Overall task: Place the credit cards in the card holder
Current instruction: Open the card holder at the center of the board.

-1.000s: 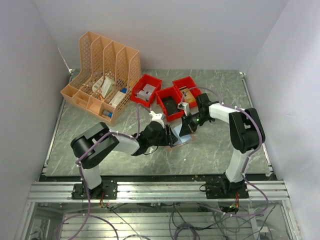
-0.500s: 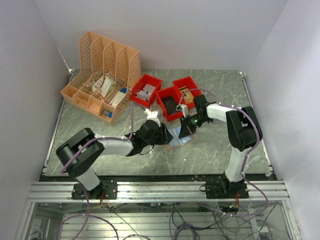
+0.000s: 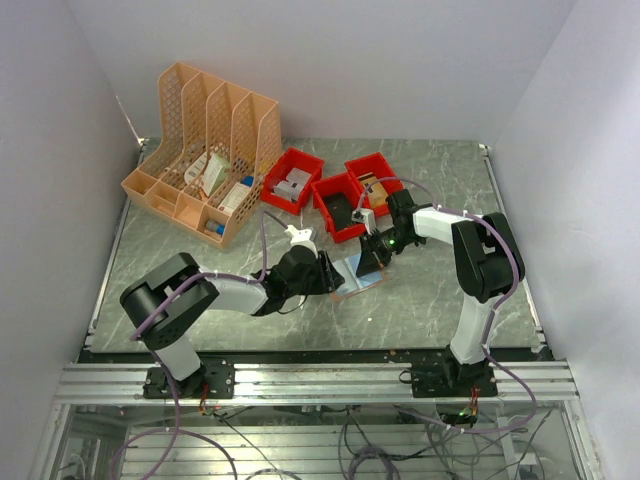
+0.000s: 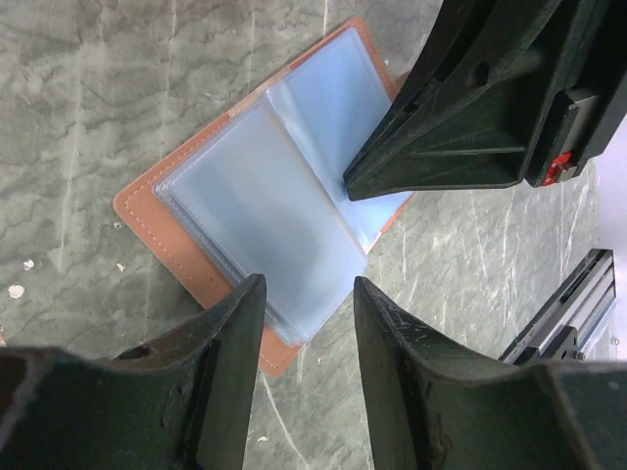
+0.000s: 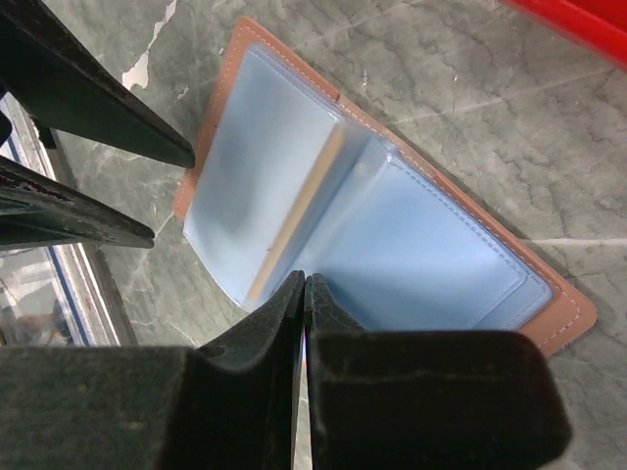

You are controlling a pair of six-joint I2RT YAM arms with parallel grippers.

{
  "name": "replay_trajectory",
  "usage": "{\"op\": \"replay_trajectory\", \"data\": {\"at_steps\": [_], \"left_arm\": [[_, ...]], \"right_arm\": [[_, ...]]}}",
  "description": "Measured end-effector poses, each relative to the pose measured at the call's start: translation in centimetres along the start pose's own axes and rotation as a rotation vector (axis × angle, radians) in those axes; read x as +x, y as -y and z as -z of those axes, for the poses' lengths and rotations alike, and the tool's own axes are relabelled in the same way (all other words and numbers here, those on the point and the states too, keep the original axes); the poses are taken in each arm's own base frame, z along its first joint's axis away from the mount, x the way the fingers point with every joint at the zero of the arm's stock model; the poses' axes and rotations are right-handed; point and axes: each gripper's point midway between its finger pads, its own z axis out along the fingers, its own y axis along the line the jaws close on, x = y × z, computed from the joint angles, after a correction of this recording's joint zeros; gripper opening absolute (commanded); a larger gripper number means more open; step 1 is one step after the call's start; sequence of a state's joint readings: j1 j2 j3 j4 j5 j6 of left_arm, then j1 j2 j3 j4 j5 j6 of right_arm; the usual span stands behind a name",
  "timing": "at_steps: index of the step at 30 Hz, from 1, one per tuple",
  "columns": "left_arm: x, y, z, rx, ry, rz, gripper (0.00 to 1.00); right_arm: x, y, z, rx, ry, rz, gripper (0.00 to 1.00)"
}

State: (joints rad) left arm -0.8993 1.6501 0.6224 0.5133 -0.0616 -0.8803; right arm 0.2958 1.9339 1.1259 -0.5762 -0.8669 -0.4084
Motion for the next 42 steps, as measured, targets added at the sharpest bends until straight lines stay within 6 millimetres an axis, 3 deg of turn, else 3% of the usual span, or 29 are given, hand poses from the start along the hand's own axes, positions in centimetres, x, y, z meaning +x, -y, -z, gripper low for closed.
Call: {"op": "replay_trajectory", "data": {"at_steps": [7,32,42], "left_arm": [[0.1,0.1,-0.1,0.006,-0.002,0.023,0.62],[1.0,-0.5,-0.5,0.008,-0.01,0.057,0.62],[0.8,0.1,-1.3,0.029,-0.011,0.061,0.61]], "right_arm": [[0.1,0.3,0.0,0.018,-0.007,-0.005,0.0],[0.2,0.5,-0.2,0.027,-0.015,-0.028,0.0],[0.2,0.5,-0.2,0.025,-0.014,-0.027,0.0]]}}
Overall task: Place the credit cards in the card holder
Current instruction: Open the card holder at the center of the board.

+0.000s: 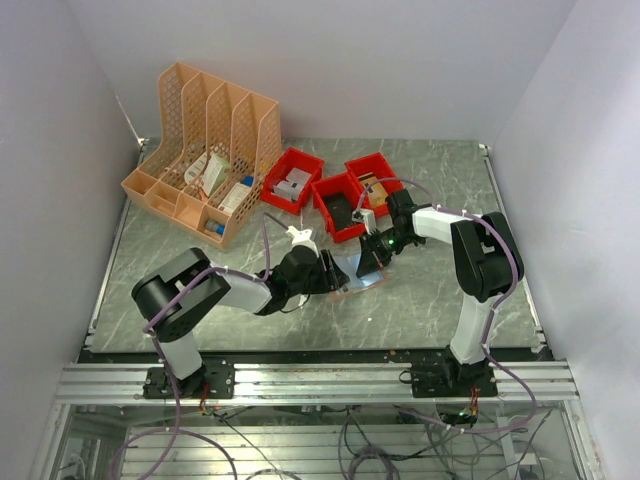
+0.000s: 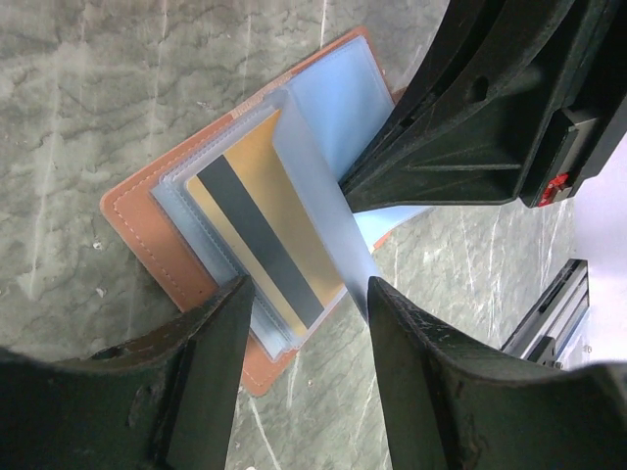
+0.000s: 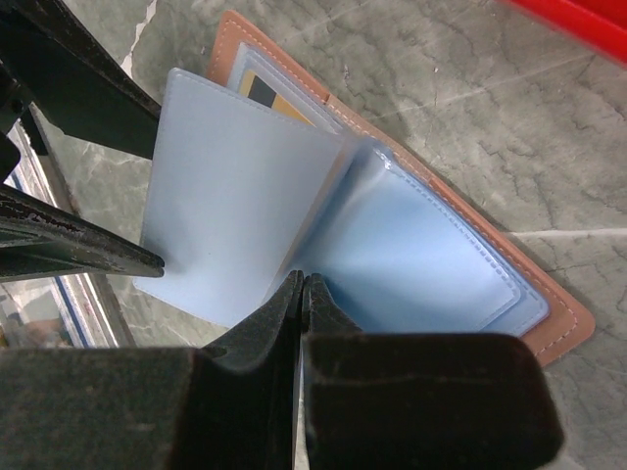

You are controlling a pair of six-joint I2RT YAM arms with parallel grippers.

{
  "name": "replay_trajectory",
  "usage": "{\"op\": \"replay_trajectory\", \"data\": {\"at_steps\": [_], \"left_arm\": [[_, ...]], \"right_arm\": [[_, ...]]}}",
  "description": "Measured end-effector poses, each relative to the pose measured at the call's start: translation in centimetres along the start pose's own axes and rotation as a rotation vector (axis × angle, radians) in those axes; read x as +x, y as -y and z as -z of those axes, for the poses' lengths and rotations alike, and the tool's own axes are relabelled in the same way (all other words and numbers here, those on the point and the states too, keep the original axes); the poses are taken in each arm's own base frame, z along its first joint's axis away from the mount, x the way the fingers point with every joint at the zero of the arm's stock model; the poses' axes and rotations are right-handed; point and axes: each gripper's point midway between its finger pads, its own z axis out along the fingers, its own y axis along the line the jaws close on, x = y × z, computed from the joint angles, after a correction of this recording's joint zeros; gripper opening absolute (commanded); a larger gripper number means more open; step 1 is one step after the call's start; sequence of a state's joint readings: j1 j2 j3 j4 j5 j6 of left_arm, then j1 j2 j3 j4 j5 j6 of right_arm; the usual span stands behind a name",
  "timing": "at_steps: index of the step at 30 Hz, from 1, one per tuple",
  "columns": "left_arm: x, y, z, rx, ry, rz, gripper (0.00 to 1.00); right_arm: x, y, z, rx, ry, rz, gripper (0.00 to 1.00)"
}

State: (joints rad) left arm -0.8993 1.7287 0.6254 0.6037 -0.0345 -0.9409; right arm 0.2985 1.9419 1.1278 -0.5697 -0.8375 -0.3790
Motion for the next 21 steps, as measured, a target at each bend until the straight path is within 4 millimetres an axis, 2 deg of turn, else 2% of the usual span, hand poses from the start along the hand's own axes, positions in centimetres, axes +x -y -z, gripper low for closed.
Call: {"op": "replay_trajectory", "data": {"at_steps": [9,16,21], "left_arm": [[-0.2,0.2,-0.1,0.008,0.004,-0.001,0.58],[-0.6,1.5,-0.7,0.083,0.032,0.001,0.59],[-0.2,1.5,-1.3,0.112,0.037,0.013,0.57]], "right_arm": [[0.0,0.0,0.0,0.0,0.0,0.002,0.0],[0.0,0.0,0.0,-0.001,-0.001,0.002,0.0],[0.0,0.0,0.0,-0.002,-0.001,0.001,0.0]]}}
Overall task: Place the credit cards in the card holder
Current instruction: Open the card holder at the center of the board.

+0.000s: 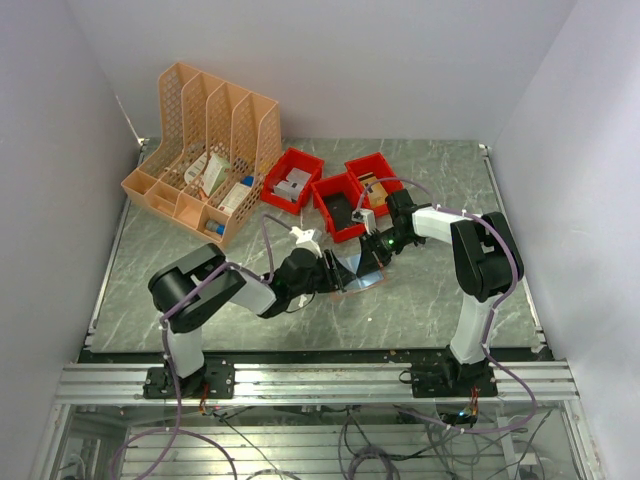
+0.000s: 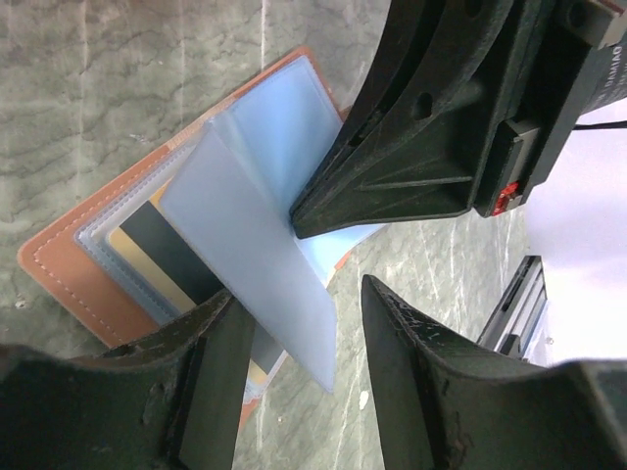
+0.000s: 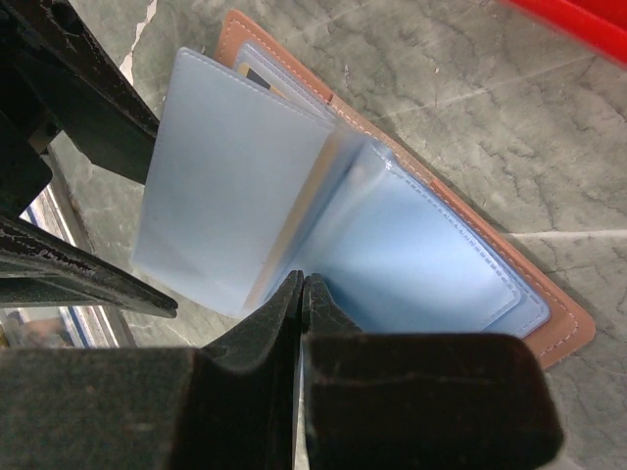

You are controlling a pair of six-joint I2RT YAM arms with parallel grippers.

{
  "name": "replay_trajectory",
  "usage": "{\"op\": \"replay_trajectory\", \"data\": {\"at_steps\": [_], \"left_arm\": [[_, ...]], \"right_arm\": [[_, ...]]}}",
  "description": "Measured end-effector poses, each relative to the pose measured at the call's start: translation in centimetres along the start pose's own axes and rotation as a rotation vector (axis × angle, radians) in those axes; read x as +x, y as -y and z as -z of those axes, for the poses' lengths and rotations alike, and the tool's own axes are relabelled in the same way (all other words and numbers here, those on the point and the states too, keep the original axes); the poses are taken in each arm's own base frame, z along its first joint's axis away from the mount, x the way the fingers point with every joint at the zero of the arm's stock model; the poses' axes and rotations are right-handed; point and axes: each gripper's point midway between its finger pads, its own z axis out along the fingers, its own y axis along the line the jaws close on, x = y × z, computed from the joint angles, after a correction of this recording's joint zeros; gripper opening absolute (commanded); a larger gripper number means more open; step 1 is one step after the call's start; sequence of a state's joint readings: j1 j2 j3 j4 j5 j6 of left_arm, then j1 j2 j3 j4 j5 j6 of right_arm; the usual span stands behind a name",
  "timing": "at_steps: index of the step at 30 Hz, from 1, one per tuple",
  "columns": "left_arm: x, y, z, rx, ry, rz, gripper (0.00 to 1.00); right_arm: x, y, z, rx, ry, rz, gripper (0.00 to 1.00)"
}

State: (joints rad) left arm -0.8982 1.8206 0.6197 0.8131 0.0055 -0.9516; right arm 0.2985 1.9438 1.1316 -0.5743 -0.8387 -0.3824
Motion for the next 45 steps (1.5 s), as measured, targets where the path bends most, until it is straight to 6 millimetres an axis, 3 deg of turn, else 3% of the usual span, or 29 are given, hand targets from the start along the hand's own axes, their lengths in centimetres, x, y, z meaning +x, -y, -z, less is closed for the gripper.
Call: {"op": "replay_trajectory", "data": {"at_steps": [9,12,17,27,31,38,45], "left_arm": [[-0.2,1.3,-0.3,0.095,0.028,0.001,0.66],[-0.3,2.1,-0.4,0.139,0.033,-0.006,0.67],[-0.2,2.9,-1.4,0.18,0.021,-0.014,0.67],[-0.5,4.0,-3.3,0.216,0.012,-0.044,0.67],[-0.1,3.6,-4.4,0.195,-0.01,-0.057,0.57],[0.6,2.4,-4.8,0.144,-0.041,-0.069,0.44],[0.6,1.4,-4.7,0.08,-0.053,-0.107,0.35]], "right_arm": [[0.0,-0.1,0.0,-0.007,0.001,0.011,0.0],[-0.1,-0.2,0.0,-0.015,0.004,0.021,0.06],[-0.6,-0.4,0.6,-0.007,0.021,0.049,0.08],[-3.2,1.0,5.8,0.117,0.152,0.091,0.06],[-3.6,1.2,7.0,0.131,0.186,0.096,0.06],[-3.8,0.1,7.0,0.081,0.208,0.116,0.0],[-2.1,0.8,5.0,0.03,0.155,0.062,0.0]]}}
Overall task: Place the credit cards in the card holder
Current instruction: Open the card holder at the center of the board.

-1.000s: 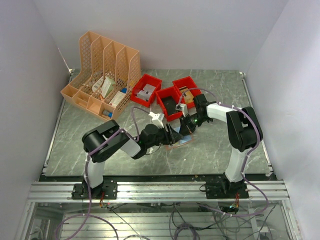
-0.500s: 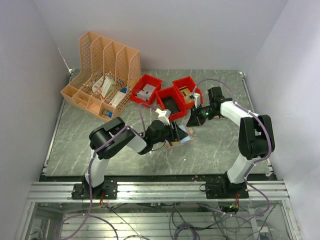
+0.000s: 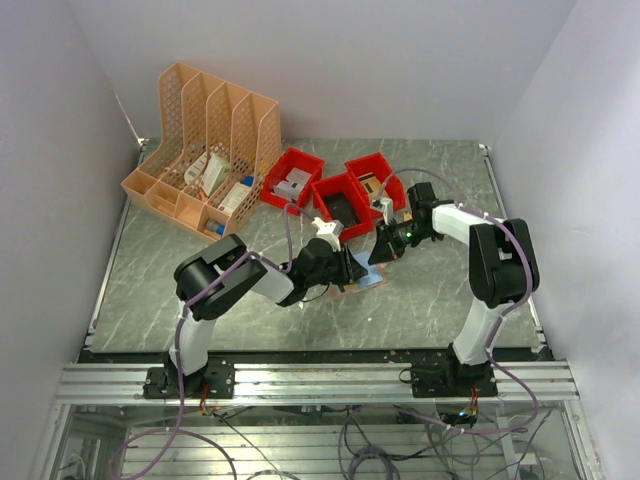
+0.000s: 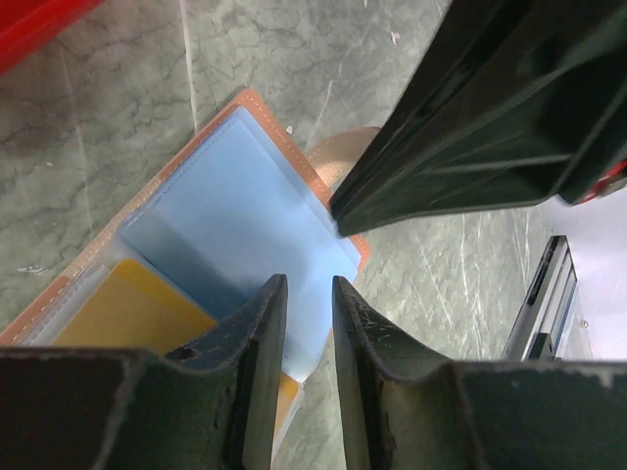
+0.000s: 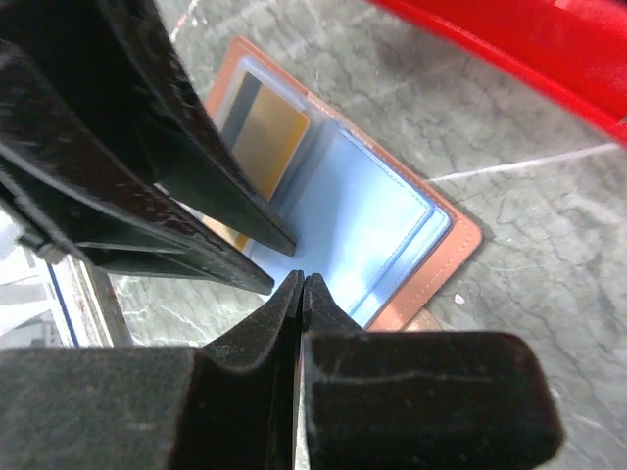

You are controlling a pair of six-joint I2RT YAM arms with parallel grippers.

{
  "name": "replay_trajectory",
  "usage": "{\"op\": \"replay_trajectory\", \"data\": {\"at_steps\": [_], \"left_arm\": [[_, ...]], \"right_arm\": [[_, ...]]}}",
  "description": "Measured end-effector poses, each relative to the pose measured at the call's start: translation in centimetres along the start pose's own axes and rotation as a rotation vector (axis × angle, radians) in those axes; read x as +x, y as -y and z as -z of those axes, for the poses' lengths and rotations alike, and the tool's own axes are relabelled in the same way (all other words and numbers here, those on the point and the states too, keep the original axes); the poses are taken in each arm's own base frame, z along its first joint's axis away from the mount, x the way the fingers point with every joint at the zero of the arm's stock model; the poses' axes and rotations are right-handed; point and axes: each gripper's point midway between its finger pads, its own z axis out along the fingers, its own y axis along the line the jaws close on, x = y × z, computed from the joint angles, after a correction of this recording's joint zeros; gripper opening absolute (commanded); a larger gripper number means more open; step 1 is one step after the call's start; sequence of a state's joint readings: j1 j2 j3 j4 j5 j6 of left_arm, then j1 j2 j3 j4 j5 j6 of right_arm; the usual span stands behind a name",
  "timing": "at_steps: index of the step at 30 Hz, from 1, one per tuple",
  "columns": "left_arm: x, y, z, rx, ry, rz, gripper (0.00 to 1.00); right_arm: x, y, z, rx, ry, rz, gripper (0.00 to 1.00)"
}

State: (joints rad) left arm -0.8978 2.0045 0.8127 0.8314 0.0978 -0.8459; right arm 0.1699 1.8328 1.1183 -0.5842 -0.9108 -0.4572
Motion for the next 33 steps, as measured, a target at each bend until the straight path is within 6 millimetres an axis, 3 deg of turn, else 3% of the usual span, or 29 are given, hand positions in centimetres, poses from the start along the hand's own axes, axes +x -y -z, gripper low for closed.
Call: {"op": "replay_trajectory", "data": {"at_steps": [7,15,20,24,27,30,33], "left_arm": [[-0.7,0.3,0.5,-0.012,0.007,-0.024,0.29],[0.4,-1.0,1.2,-0.043,-0.017,-0.019,0.29],[0.5,-1.2,2.2,-0.052,-0.014,-0.024,0.35],[0.5,-1.2,2.8,-0.061,-0.019,-0.045,0.37],[0.3,-1.1,3.3,-0.059,-0.017,-0.067,0.37],[0.2,-0.9,4.6,-0.053,-0.009,-0.093,0.38],[-1.2,0.3,6.4,-0.033,0.032,-0.132,0.42]], "right_arm": [[2.8,0.3,-2.7,0.0,-0.121,-0.045,0.0],[2.8,0.4,-3.0,0.017,-0.14,-0.052,0.0],[2.7,0.2,-2.9,0.001,-0.138,-0.035,0.0],[2.6,-0.4,-2.9,-0.039,-0.129,0.007,0.06],[1.8,-1.3,-2.3,-0.065,-0.102,0.047,0.1],[-0.1,-2.5,-1.1,-0.073,-0.037,0.114,0.13],[-2.4,-3.6,0.6,-0.064,0.043,0.188,0.14]]}}
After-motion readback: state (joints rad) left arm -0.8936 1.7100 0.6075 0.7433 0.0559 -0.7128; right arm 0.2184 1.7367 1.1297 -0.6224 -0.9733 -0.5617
